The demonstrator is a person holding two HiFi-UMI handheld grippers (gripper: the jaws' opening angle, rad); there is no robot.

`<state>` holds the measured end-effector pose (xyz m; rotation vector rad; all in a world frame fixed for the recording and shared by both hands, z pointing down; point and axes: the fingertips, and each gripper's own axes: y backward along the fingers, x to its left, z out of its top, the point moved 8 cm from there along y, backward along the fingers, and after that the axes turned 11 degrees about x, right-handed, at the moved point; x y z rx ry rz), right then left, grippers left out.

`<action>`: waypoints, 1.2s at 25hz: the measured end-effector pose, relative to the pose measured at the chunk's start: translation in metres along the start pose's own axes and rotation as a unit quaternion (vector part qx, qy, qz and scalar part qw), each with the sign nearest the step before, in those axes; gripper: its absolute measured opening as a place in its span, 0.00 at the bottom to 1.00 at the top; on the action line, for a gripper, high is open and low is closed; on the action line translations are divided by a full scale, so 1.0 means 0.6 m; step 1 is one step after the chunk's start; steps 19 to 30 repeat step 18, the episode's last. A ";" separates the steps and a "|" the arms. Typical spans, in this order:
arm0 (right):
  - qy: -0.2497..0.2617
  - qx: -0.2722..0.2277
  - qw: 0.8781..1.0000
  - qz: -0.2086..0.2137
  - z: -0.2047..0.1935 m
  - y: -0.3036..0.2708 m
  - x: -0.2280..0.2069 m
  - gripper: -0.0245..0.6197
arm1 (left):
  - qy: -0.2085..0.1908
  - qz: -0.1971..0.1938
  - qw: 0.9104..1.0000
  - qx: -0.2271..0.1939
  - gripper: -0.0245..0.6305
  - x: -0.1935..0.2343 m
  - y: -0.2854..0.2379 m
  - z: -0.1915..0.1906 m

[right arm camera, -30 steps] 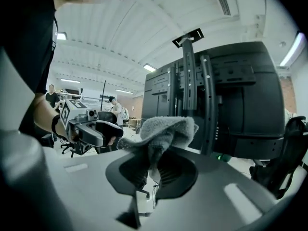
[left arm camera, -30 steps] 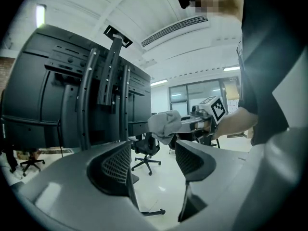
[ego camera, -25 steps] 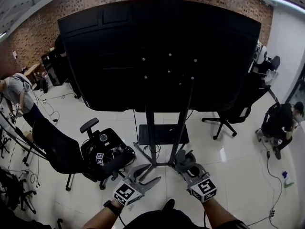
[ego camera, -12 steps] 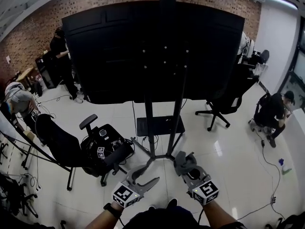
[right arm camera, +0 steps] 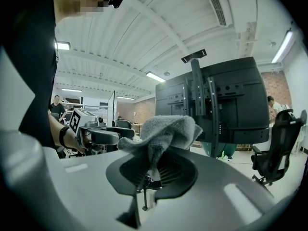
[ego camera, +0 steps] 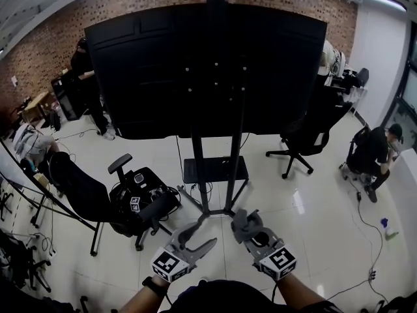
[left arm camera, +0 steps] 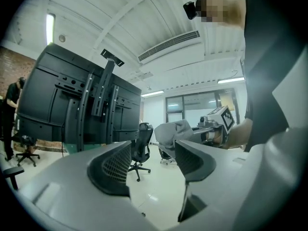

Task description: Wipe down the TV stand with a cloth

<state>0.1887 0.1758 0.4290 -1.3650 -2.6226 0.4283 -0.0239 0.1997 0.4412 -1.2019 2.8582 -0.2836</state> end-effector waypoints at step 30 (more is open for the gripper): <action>-0.014 -0.006 0.999 0.032 -0.032 0.034 -0.016 0.08 | -0.008 0.015 1.000 0.009 0.50 -0.046 -0.031 0.006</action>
